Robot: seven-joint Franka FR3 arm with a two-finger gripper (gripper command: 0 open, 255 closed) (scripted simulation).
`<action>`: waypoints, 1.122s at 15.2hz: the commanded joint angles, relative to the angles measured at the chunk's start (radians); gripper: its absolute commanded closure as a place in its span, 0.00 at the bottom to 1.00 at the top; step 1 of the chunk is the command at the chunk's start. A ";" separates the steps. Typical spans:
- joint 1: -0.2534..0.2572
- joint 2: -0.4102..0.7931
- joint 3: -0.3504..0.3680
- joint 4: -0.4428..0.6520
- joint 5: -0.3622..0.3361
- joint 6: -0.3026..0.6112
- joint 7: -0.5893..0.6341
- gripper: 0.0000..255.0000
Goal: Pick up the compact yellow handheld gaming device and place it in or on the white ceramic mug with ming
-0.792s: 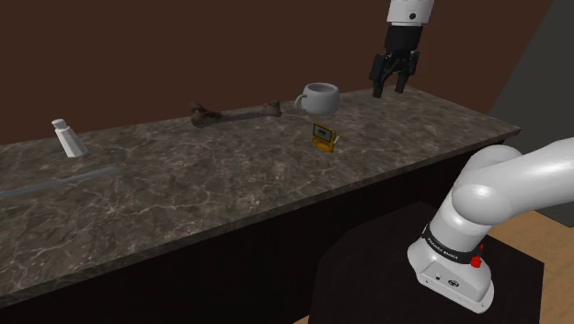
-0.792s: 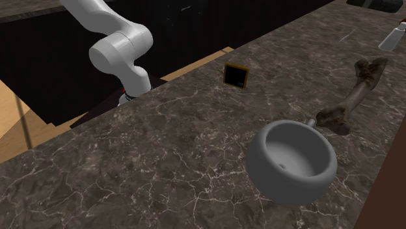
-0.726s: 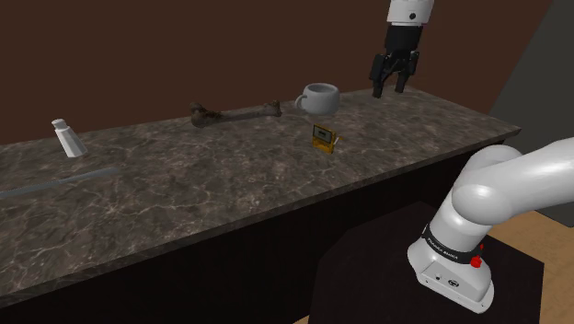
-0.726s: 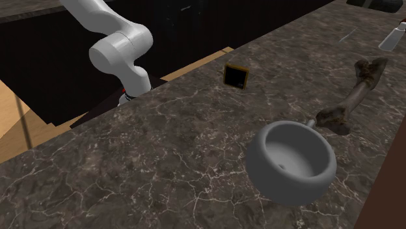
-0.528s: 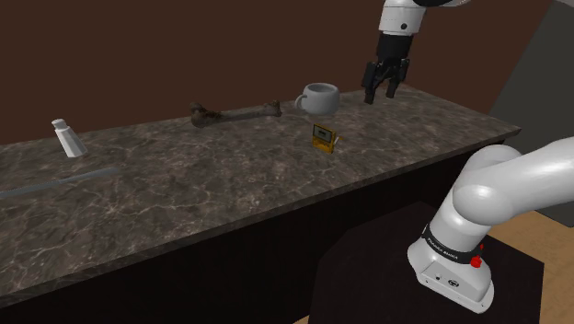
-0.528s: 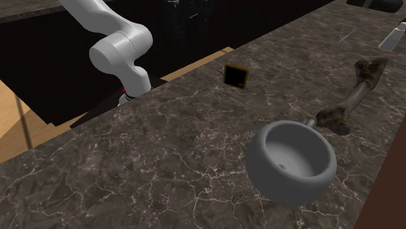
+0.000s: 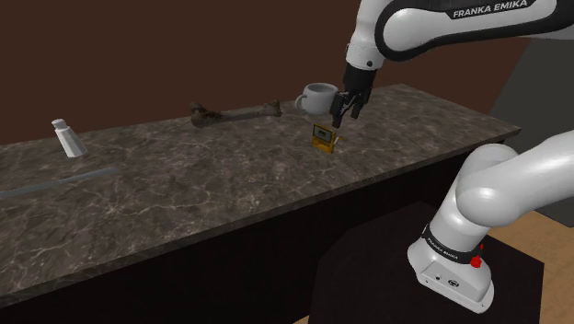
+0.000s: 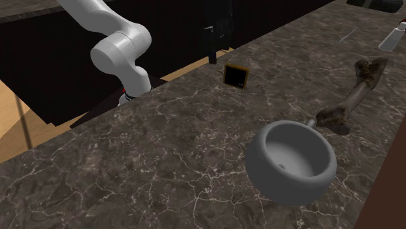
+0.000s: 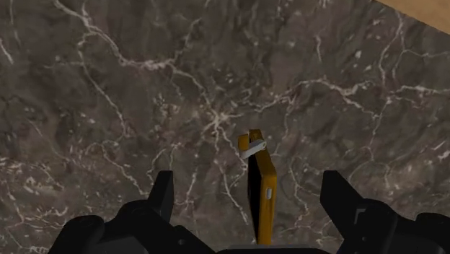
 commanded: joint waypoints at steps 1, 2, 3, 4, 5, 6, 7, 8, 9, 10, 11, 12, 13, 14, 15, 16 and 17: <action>0.019 0.026 0.022 -0.029 0.003 0.094 -0.006 0.00; 0.024 0.035 0.028 -0.036 0.003 0.117 -0.006 0.00; 0.024 0.040 0.028 -0.046 0.003 0.132 -0.006 0.00; 0.024 0.045 0.028 -0.056 0.003 0.147 -0.006 0.00; 0.024 0.050 0.029 -0.066 0.003 0.163 -0.006 0.00; 0.024 0.056 0.029 -0.076 0.003 0.178 -0.006 0.00; 0.024 0.062 0.030 -0.085 0.003 0.193 -0.006 0.00; 0.023 0.068 0.030 -0.094 0.003 0.209 -0.006 0.00; 0.023 0.075 0.031 -0.103 0.003 0.225 -0.006 0.00; 0.023 0.079 0.031 -0.109 0.003 0.234 -0.005 0.00; 0.023 0.078 0.031 -0.109 0.003 0.234 -0.005 0.00; 0.023 0.079 0.031 -0.109 0.003 0.234 -0.005 0.00; 0.023 0.079 0.031 -0.109 0.003 0.234 -0.005 0.00; 0.023 0.079 0.031 -0.109 0.003 0.234 -0.005 0.00; 0.023 0.079 0.031 -0.109 0.003 0.234 -0.005 0.00; 0.023 0.079 0.031 -0.109 0.003 0.234 -0.005 0.00; 0.023 0.078 0.031 -0.108 0.003 0.233 -0.005 0.00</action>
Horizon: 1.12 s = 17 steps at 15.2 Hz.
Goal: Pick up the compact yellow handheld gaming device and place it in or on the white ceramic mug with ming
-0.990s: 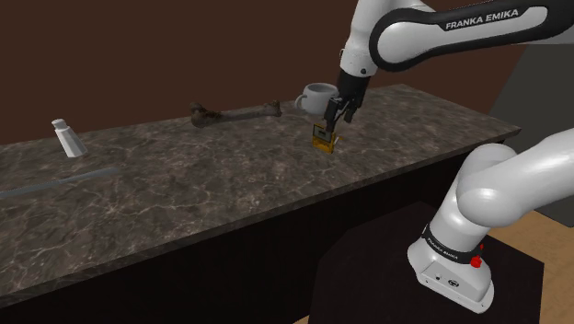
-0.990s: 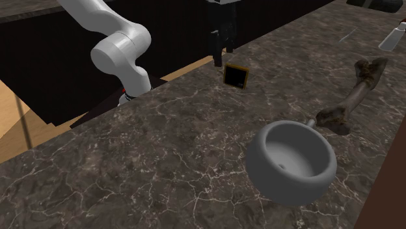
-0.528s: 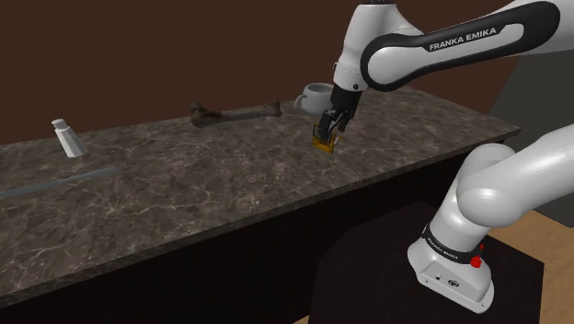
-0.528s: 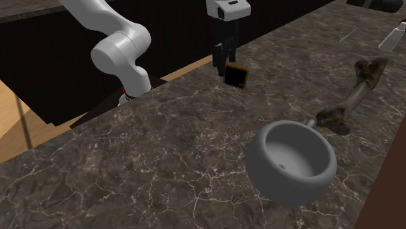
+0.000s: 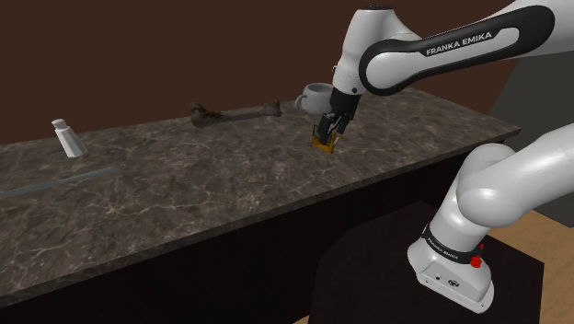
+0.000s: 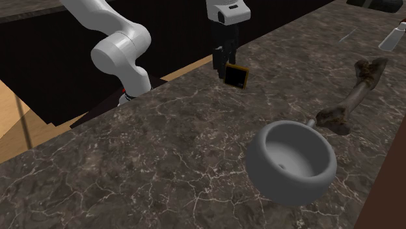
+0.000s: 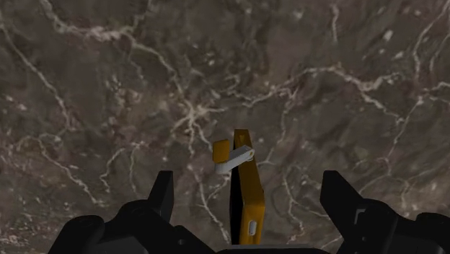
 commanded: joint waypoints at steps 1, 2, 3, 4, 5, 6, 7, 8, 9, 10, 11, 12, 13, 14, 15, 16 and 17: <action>0.000 0.000 0.000 0.000 0.000 0.000 0.000 1.00; 0.000 0.000 0.000 0.000 0.000 0.000 0.000 1.00; 0.000 0.000 0.000 0.000 0.000 0.000 0.000 1.00; 0.000 0.000 0.000 0.000 0.000 0.000 0.000 1.00; 0.000 0.000 0.000 0.000 0.000 0.000 0.000 1.00; 0.000 0.000 0.000 0.000 0.000 0.000 0.000 1.00; 0.000 0.000 0.000 0.000 0.000 0.000 0.000 1.00; 0.000 0.000 0.000 0.000 0.000 0.000 0.000 1.00; 0.000 0.000 0.000 0.000 0.000 0.000 0.000 1.00; 0.000 0.000 0.000 0.000 0.000 0.000 0.000 1.00; 0.000 -0.004 -0.001 0.011 0.000 -0.015 0.000 1.00; 0.000 -0.007 -0.001 0.022 0.000 -0.030 -0.001 1.00; 0.000 -0.010 -0.002 0.034 -0.001 -0.044 -0.001 1.00; 0.000 -0.013 -0.002 0.046 -0.001 -0.059 -0.001 1.00; -0.001 -0.015 -0.003 0.058 -0.001 -0.073 -0.001 1.00; -0.001 -0.017 -0.003 0.070 -0.002 -0.087 -0.002 1.00; -0.001 -0.019 -0.004 0.082 -0.002 -0.101 -0.002 1.00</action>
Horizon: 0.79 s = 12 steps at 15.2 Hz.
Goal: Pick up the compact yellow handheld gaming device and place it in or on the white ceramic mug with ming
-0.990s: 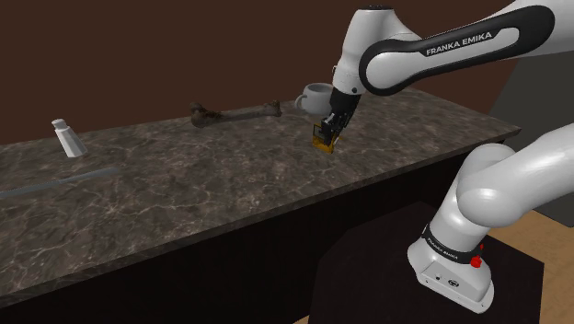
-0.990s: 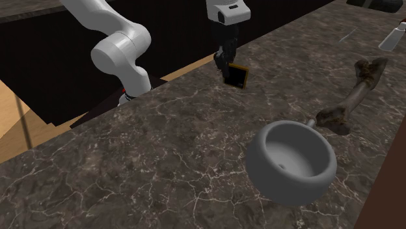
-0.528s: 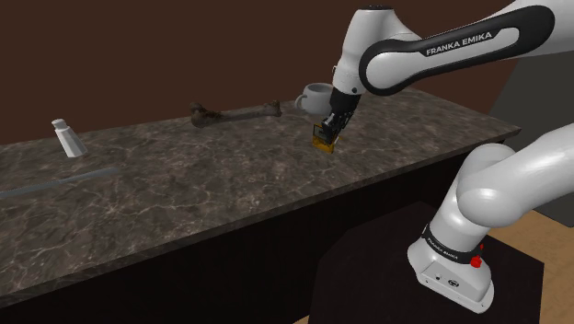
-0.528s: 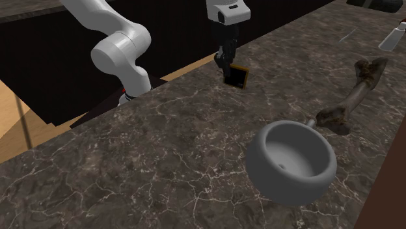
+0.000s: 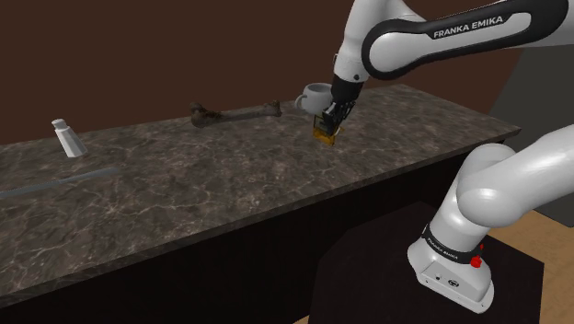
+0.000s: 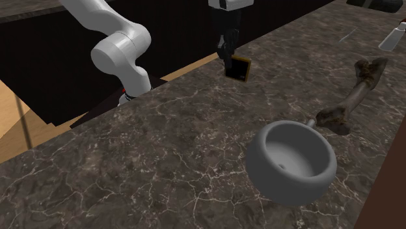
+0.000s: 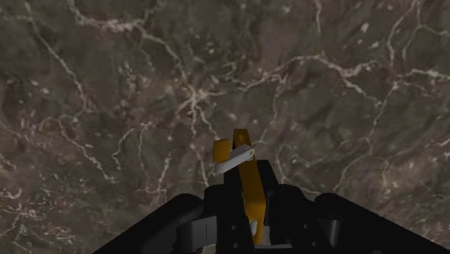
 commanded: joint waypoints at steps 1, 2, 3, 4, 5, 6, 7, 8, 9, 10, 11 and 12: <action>0.000 -0.007 -0.001 0.025 -0.001 -0.032 -0.001 1.00; 0.000 -0.009 -0.002 0.037 -0.001 -0.046 -0.001 1.00; -0.001 -0.010 -0.002 0.050 -0.001 -0.060 -0.001 1.00; -0.001 -0.011 -0.003 0.063 -0.001 -0.074 -0.002 1.00; -0.001 -0.011 -0.003 0.076 -0.002 -0.088 -0.002 1.00; -0.001 -0.012 -0.004 0.089 -0.002 -0.101 -0.002 1.00; -0.001 -0.012 -0.004 0.103 -0.002 -0.115 -0.002 1.00; -0.002 -0.012 -0.004 0.116 -0.003 -0.128 -0.002 1.00; -0.002 -0.011 -0.005 0.130 -0.003 -0.141 -0.003 1.00; -0.002 -0.011 -0.005 0.144 -0.003 -0.155 -0.003 1.00; -0.002 -0.010 -0.006 0.158 -0.003 -0.168 -0.003 1.00; -0.002 -0.009 -0.006 0.172 -0.004 -0.181 -0.003 1.00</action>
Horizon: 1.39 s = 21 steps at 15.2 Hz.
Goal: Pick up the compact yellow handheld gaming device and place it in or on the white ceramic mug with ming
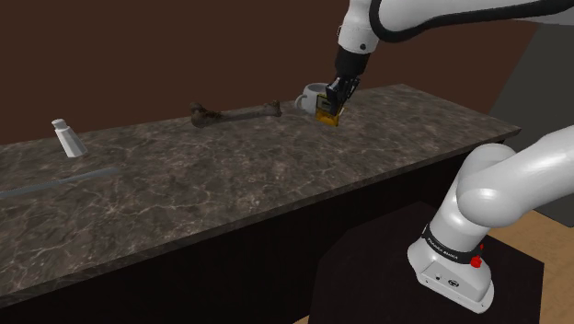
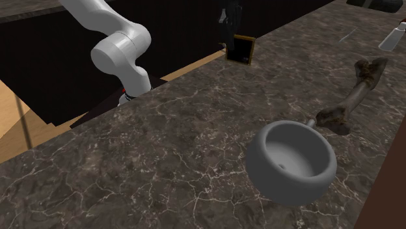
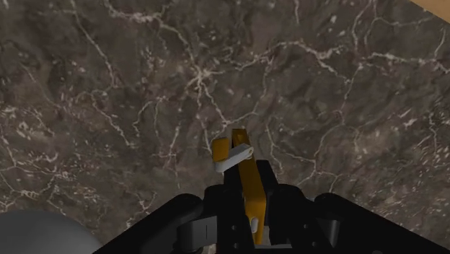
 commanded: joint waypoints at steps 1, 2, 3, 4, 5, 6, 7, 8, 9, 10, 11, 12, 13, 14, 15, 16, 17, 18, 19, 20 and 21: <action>0.000 0.002 0.002 0.029 0.000 -0.027 0.002 1.00; 0.000 0.004 0.001 0.044 0.000 -0.040 0.002 1.00; 0.000 0.005 0.001 0.058 0.000 -0.053 0.002 1.00; 0.000 0.007 0.001 0.073 -0.001 -0.066 0.002 1.00; 0.000 0.009 0.000 0.088 -0.001 -0.079 0.002 1.00; -0.001 0.012 0.000 0.103 -0.001 -0.092 0.002 1.00; -0.001 0.014 0.000 0.119 -0.001 -0.105 0.001 1.00; -0.001 0.017 -0.001 0.134 -0.002 -0.117 0.001 1.00; -0.001 0.020 -0.001 0.150 -0.002 -0.130 0.001 1.00; -0.002 0.023 -0.001 0.165 -0.002 -0.143 0.001 1.00; -0.002 0.026 -0.001 0.181 -0.003 -0.155 0.001 1.00; -0.002 0.030 -0.001 0.197 -0.003 -0.168 0.001 1.00; -0.002 0.033 -0.002 0.214 -0.003 -0.181 0.001 1.00; -0.002 0.034 -0.002 0.217 -0.003 -0.183 0.001 1.00; -0.009 0.058 -0.017 0.235 -0.010 -0.177 -0.018 1.00; -0.015 0.083 -0.033 0.253 -0.017 -0.170 -0.037 1.00; -0.020 0.109 -0.048 0.273 -0.023 -0.165 -0.055 1.00; -0.026 0.135 -0.063 0.294 -0.028 -0.160 -0.073 1.00; -0.031 0.161 -0.078 0.316 -0.032 -0.155 -0.092 1.00; -0.036 0.188 -0.093 0.340 -0.035 -0.151 -0.110 1.00; -0.041 0.216 -0.107 0.364 -0.038 -0.147 -0.128 1.00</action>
